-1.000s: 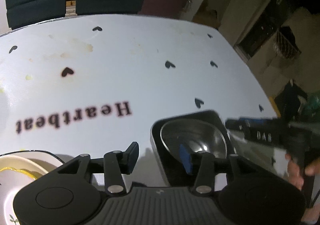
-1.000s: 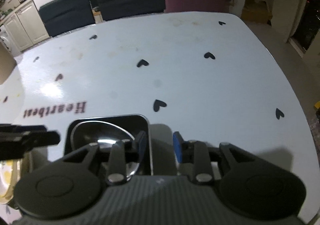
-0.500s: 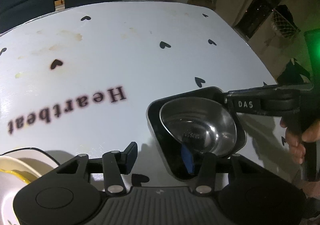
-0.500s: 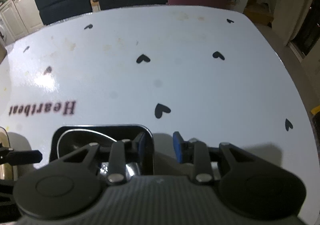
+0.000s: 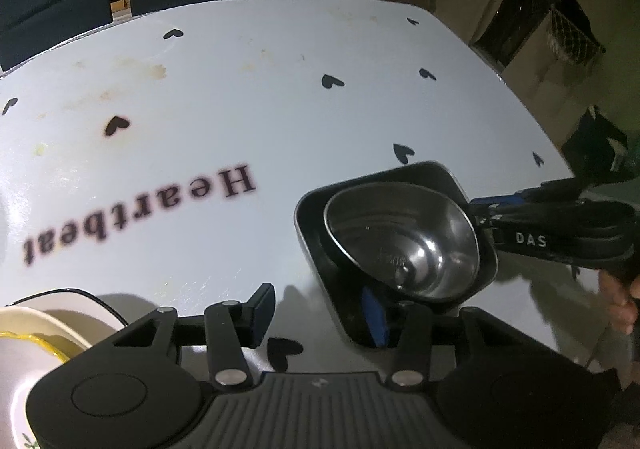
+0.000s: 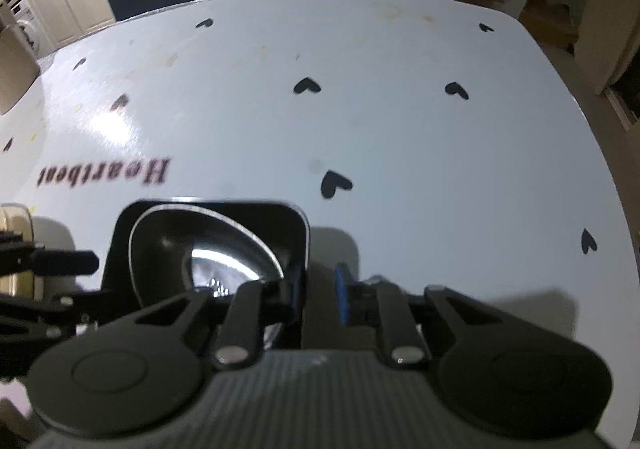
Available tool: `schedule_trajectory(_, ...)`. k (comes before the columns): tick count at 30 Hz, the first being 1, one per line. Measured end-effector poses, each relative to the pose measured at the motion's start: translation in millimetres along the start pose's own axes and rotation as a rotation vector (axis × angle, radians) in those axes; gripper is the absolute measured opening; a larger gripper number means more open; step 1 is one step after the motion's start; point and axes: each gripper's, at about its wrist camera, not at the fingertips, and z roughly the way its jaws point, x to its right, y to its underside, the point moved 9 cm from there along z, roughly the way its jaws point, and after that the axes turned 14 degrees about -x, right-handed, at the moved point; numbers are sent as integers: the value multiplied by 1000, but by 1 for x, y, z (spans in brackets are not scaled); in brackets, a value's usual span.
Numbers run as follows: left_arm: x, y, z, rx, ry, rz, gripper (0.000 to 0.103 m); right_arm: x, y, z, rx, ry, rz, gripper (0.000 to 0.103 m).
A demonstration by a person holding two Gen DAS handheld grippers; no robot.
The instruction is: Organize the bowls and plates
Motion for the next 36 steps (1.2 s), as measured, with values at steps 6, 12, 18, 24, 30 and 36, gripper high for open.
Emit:
schedule_trajectory(6, -2, 1, 8, -13, -10, -8, 47, -1, 7, 0, -9, -9, -31, 21)
schedule_trajectory(12, -5, 1, 19, -33, 48, -77, 28, -4, 6, -2, 2, -33, -59, 9)
schedule_trajectory(18, -3, -2, 19, -21, 95, -120, 14, -5, 5, -1, 3, -43, -70, 7)
schedule_trajectory(24, -6, -2, 19, -11, 121, -156, 13, -4, 6, 2, 15, -58, -76, 7)
schedule_trajectory(30, -12, -2, 19, 13, 165, -225, 12, 0, 8, 2, 32, -82, -79, 6)
schedule_trajectory(36, -15, -5, 14, 45, 192, -255, 10, 4, 10, 1, 47, -134, -55, 7)
